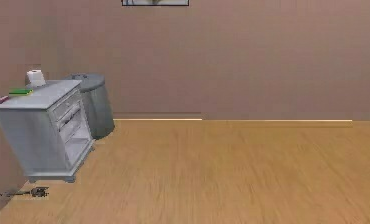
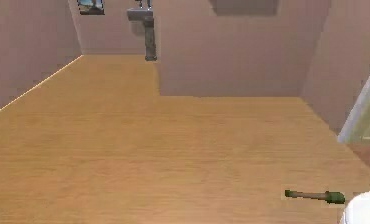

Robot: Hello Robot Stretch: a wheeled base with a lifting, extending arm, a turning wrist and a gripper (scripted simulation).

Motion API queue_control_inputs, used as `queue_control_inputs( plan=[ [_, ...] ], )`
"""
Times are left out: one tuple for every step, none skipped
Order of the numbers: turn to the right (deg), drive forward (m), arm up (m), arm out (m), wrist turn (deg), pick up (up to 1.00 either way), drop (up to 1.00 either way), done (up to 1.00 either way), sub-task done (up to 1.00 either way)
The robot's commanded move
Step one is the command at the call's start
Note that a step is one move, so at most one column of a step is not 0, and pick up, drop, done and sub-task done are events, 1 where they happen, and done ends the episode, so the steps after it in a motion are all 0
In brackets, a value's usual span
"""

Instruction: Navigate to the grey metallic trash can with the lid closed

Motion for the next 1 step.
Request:
queue_control_inputs(
  plan=[
    [0.0,0.65,0.00,0.00,0.0,0.00,0.00,0.00,0.00]
  ],
)
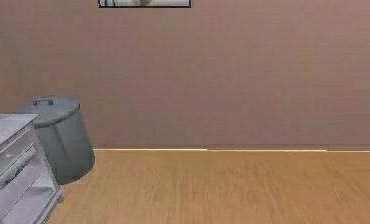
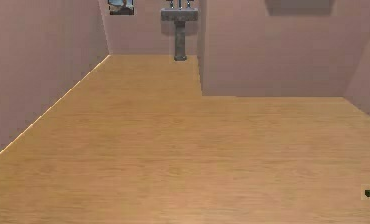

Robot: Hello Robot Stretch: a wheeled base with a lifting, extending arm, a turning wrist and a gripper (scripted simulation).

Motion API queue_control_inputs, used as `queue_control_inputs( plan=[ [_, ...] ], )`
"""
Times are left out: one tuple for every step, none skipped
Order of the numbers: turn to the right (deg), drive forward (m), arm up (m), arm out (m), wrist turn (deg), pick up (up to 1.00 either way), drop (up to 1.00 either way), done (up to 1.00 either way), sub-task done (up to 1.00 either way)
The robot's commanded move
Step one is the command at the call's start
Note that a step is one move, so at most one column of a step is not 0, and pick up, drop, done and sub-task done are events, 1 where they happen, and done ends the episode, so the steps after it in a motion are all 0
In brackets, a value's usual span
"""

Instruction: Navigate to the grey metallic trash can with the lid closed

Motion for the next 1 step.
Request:
queue_control_inputs(
  plan=[
    [-9.0,0.00,0.00,0.00,0.0,0.00,0.00,0.00,0.00]
  ],
)
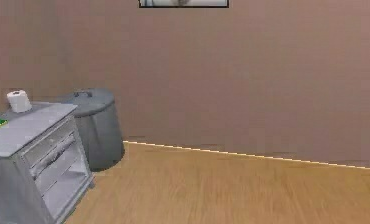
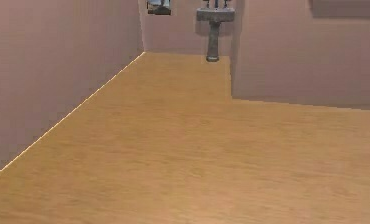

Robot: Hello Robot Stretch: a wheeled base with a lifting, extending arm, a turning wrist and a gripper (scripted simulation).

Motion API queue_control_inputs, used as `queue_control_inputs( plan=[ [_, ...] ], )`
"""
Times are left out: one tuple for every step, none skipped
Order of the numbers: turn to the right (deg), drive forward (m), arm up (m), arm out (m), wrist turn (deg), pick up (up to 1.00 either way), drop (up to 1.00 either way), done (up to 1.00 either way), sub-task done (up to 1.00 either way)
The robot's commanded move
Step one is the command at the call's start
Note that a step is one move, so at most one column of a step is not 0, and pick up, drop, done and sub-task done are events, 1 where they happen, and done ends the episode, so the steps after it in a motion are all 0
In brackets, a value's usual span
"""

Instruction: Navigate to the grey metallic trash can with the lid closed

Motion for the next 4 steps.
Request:
queue_control_inputs(
  plan=[
    [0.0,1.00,0.00,0.00,0.0,0.00,0.00,0.00,0.00],
    [-15.0,0.00,0.00,0.00,0.0,0.00,0.00,0.00,0.00],
    [0.0,0.15,0.00,0.00,0.0,0.00,0.00,0.00,0.00],
    [-39.0,0.00,0.00,0.00,0.0,0.00,0.00,0.00,0.00]
  ],
)
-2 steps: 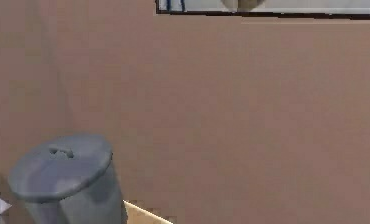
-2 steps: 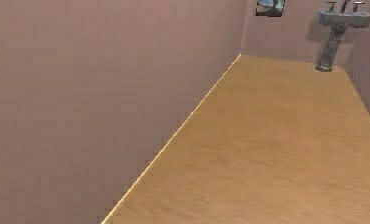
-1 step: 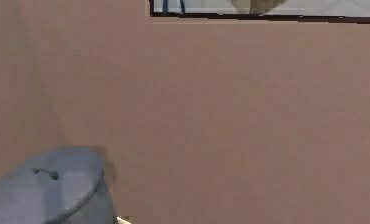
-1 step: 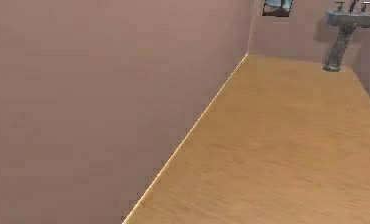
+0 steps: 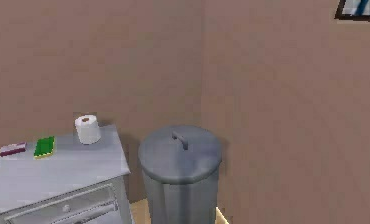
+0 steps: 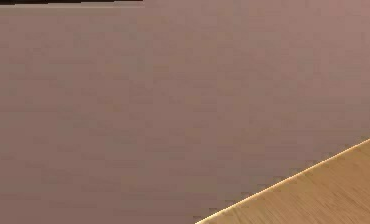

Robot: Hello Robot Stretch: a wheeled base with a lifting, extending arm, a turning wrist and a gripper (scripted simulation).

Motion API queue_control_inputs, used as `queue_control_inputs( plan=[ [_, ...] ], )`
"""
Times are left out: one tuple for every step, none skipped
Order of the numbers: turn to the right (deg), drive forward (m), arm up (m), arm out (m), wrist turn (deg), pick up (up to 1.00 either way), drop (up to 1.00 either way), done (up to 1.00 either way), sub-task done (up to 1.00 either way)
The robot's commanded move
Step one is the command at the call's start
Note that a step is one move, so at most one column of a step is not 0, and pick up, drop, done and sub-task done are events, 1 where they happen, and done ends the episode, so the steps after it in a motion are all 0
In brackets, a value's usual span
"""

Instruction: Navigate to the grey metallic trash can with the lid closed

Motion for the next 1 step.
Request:
queue_control_inputs(
  plan=[
    [0.0,0.00,0.00,0.00,0.0,0.00,0.00,1.00,0.00]
  ],
)
